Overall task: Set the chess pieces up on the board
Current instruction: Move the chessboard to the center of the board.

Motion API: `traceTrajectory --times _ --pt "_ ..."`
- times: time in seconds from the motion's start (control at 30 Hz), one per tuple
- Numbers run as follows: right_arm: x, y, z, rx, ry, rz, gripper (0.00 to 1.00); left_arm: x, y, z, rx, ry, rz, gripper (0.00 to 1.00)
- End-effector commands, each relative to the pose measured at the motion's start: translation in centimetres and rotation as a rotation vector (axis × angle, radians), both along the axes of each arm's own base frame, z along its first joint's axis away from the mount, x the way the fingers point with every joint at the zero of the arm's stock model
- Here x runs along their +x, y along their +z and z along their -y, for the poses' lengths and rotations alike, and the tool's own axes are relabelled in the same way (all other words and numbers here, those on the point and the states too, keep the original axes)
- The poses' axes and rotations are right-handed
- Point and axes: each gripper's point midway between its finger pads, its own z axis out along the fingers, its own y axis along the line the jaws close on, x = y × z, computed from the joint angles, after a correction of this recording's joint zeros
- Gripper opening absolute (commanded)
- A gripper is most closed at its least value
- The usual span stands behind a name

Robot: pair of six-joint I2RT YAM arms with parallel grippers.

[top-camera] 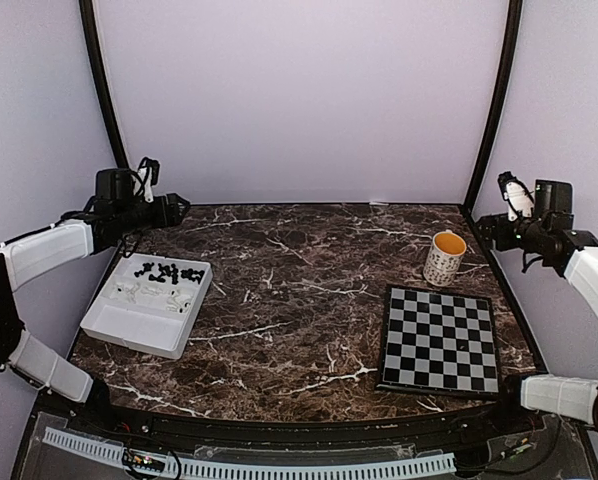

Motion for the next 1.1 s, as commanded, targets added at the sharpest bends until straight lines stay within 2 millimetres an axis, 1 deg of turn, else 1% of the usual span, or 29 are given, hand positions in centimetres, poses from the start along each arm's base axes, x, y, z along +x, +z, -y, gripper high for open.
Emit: traceTrajectory --times 0.0,0.03,0.1,0.13,0.17,0.27,0.3,0.33,0.37,0.4,0.43,0.47,0.5,0.57,0.73,0.83,0.93,1.07 --pt "-2.6 -2.2 -0.6 -0.149 0.143 -0.092 0.98 -2.1 0.8 7.8 -0.046 -0.264 -0.002 0.77" --pt "-3.2 -2.8 -0.6 -0.176 0.164 -0.118 0.98 -2.7 0.7 9.2 -0.044 -0.309 -0.007 0.77" --pt "-4.6 -4.0 -0.6 -0.231 0.211 -0.172 0.98 -4.7 0.2 13.0 -0.027 -0.427 -0.021 0.77" --pt "-5.4 -4.7 -0.5 -0.257 0.233 -0.199 0.98 -5.7 -0.3 14.3 -0.022 -0.474 -0.042 0.76" --pt "-6.1 -5.4 -0.4 -0.284 0.253 -0.228 0.98 -6.8 -0.8 16.1 -0.013 -0.534 -0.053 0.76" --pt "-8.3 -7.8 0.4 -0.364 0.289 -0.325 0.98 -9.8 -2.5 19.9 0.003 -0.670 -0.105 0.75" --pt "-9.1 -8.7 0.7 -0.386 0.306 -0.363 0.98 -10.7 -3.5 21.2 0.004 -0.714 -0.135 0.75" --pt "-9.9 -9.7 0.8 -0.404 0.325 -0.405 0.97 -11.7 -3.9 22.3 -0.005 -0.762 -0.151 0.75" --pt "-10.6 -10.7 1.0 -0.417 0.342 -0.444 0.96 -12.8 -4.7 23.7 -0.008 -0.808 -0.179 0.76" --pt "-11.3 -11.5 1.2 -0.427 0.355 -0.482 0.95 -13.7 -5.1 24.6 -0.013 -0.845 -0.194 0.76" --pt "-11.9 -12.3 1.4 -0.433 0.365 -0.518 0.93 -14.8 -6.0 25.9 -0.010 -0.884 -0.219 0.76" --pt "-12.5 -13.1 1.6 -0.438 0.374 -0.557 0.91 -15.5 -6.7 26.7 -0.007 -0.910 -0.240 0.76" --pt "-13.0 -13.8 1.8 -0.441 0.384 -0.589 0.89 -16.7 -7.0 27.7 -0.014 -0.943 -0.256 0.76" --pt "-14.0 -15.0 2.5 -0.459 0.387 -0.652 0.83 -18.4 -8.0 29.3 -0.014 -0.987 -0.292 0.76" --pt "-15.5 -17.3 5.5 -0.503 0.372 -0.771 0.67 -22.0 -10.1 31.7 0.019 -1.071 -0.361 0.75" --pt "-16.1 -18.2 7.0 -0.521 0.377 -0.826 0.62 -23.4 -10.5 32.4 0.022 -1.112 -0.384 0.74" --pt "-16.3 -19.1 8.2 -0.564 0.401 -0.869 0.59 -24.5 -10.9 32.9 0.015 -1.151 -0.410 0.74" --pt "-16.0 -20.4 9.3 -0.646 0.427 -0.888 0.54 -25.1 -11.2 33.1 0.018 -1.169 -0.425 0.72"
